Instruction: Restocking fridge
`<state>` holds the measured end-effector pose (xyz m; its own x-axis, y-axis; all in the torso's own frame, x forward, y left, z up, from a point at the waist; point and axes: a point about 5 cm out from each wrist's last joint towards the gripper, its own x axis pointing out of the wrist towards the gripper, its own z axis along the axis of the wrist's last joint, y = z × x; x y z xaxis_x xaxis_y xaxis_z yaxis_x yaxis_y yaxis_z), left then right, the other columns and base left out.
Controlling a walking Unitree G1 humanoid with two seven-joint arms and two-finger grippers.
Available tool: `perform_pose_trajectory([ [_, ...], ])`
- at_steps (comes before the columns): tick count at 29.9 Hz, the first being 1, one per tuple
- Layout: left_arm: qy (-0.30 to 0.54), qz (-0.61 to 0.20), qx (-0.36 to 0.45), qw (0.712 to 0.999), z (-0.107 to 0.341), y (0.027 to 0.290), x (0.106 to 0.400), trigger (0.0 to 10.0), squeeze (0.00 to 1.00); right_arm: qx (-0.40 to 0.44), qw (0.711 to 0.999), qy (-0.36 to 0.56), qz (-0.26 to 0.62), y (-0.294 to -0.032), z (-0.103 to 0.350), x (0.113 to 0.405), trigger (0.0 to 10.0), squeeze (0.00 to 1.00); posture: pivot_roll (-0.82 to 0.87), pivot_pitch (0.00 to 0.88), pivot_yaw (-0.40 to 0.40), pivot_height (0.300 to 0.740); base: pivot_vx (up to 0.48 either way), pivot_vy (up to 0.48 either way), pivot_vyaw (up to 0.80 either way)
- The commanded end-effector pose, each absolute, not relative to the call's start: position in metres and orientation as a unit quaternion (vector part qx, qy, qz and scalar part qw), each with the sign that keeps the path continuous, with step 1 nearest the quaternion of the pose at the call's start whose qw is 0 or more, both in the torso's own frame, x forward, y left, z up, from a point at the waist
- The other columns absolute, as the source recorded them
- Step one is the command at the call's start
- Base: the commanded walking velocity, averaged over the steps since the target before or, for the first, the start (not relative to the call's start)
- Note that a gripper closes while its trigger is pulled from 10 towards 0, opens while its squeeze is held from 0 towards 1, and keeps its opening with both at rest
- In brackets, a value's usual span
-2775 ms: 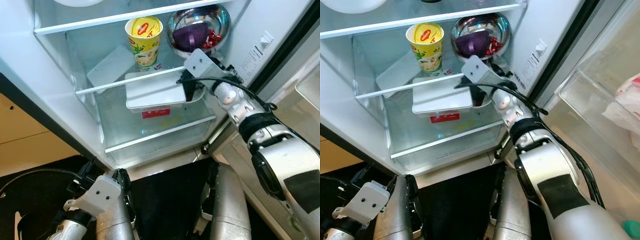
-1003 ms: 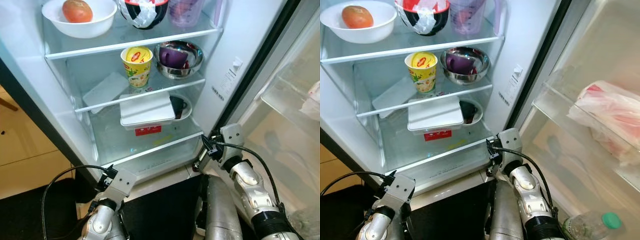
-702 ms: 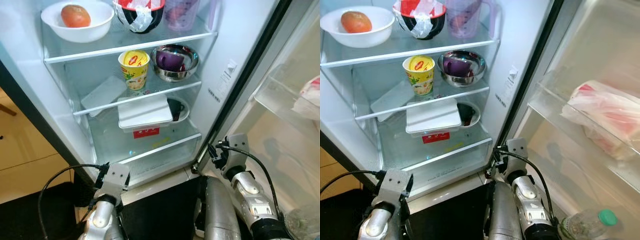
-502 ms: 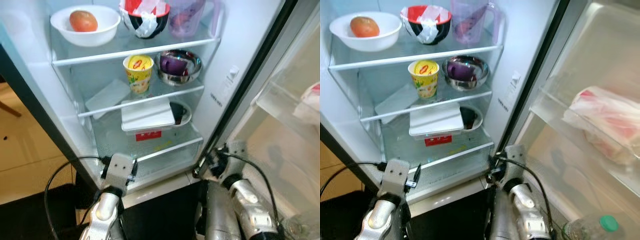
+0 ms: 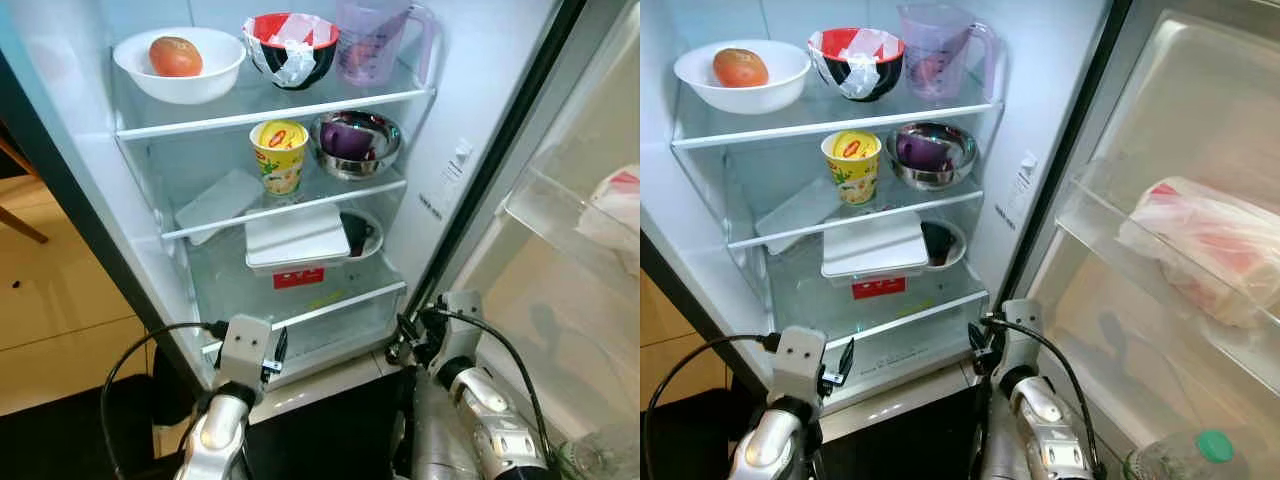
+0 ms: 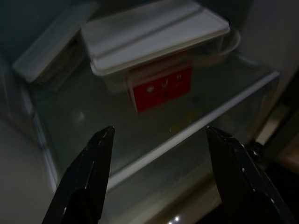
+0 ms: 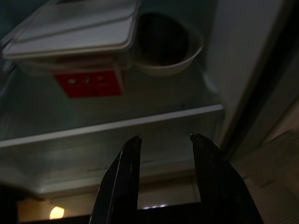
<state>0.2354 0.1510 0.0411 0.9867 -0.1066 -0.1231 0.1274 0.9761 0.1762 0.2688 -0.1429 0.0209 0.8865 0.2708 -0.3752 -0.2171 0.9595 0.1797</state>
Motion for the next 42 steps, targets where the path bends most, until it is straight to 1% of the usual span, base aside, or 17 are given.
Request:
perform_pose_trajectory([
  [1, 0.069, -0.066, 0.084, 0.992, 0.037, 0.144, 0.233, 10.0, 0.0, 0.059, 0.97, 0.205, 0.118, -0.148, 0.021, 0.269, 10.0, 0.0, 0.03, 0.016, -0.084, 0.421, 0.0, 0.0, 0.0],
  [3, 0.067, -0.065, 0.092, 0.991, 0.038, 0.143, 0.236, 10.0, 0.0, 0.054, 0.97, 0.206, 0.12, -0.15, 0.025, 0.27, 10.0, 0.0, 0.02, 0.0, -0.106, 0.421, 0.0, 0.0, 0.0],
  [6, 0.068, -0.06, 0.095, 0.991, 0.037, 0.144, 0.237, 10.0, 0.0, 0.047, 0.97, 0.205, 0.124, -0.151, 0.026, 0.27, 10.0, 0.0, 0.03, 0.0, -0.11, 0.421, 0.0, 0.0, 0.0],
  [10, 0.066, -0.053, 0.09, 0.992, 0.035, 0.139, 0.244, 10.0, 0.0, 0.041, 0.969, 0.213, 0.116, -0.159, 0.024, 0.272, 10.0, 0.0, 0.04, 0.0, -0.146, 0.421, 0.0, 0.0, 0.0],
  [15, 0.065, -0.055, 0.092, 0.992, 0.035, 0.134, 0.245, 10.0, 0.0, 0.039, 0.969, 0.213, 0.116, -0.161, 0.024, 0.273, 10.0, 0.0, 0.04, 0.0, -0.153, 0.421, 0.0, 0.0, 0.0],
  [17, 0.063, -0.063, 0.104, 0.991, 0.034, 0.132, 0.245, 10.0, 0.0, 0.04, 0.969, 0.214, 0.114, -0.162, 0.025, 0.273, 10.0, 0.0, 0.04, 0.0, -0.162, 0.421, 0.0, 0.0, 0.0],
  [23, 0.063, -0.061, 0.115, 0.99, 0.031, 0.133, 0.245, 10.0, 0.0, 0.044, 0.968, 0.221, 0.112, -0.163, 0.022, 0.27, 10.0, 0.0, 0.07, 0.0, -0.184, 0.421, 0.0, 0.0, 0.0],
  [24, 0.059, -0.061, 0.119, 0.989, 0.032, 0.132, 0.247, 10.0, 0.0, 0.048, 0.967, 0.226, 0.108, -0.164, 0.02, 0.268, 10.0, 0.0, 0.09, 0.0, -0.213, 0.421, 0.0, 0.0, 0.0],
  [28, 0.05, -0.06, 0.125, 0.989, 0.034, 0.129, 0.249, 10.0, 0.0, 0.044, 0.964, 0.234, 0.115, -0.166, 0.017, 0.265, 10.0, 0.0, 0.09, 0.0, -0.22, 0.421, 0.0, 0.0, 0.0],
  [35, 0.05, -0.081, 0.135, 0.986, 0.032, 0.12, 0.248, 10.0, 0.0, 0.038, 0.968, 0.229, 0.098, -0.178, 0.022, 0.268, 10.0, 0.0, 0.03, 0.0, -0.204, 0.421, 0.0, 0.0, 0.0],
  [37, 0.055, -0.081, 0.14, 0.985, 0.029, 0.124, 0.248, 10.0, 0.0, 0.034, 0.968, 0.229, 0.092, -0.181, 0.02, 0.267, 10.0, 0.0, 0.01, 0.0, -0.194, 0.421, 0.0, 0.0, 0.0],
  [38, 0.059, -0.079, 0.146, 0.984, 0.027, 0.127, 0.246, 10.0, 0.0, 0.036, 0.969, 0.23, 0.082, -0.184, 0.019, 0.266, 10.0, 0.0, -0.01, 0.0, -0.174, 0.421, 0.0, 0.0, 0.0],
  [42, 0.063, -0.08, 0.161, 0.982, 0.024, 0.133, 0.242, 10.0, 0.0, 0.043, 0.969, 0.234, 0.06, -0.187, 0.013, 0.263, 10.0, 0.0, -0.01, 0.0, -0.146, 0.421, 0.0, 0.0, 0.0],
])
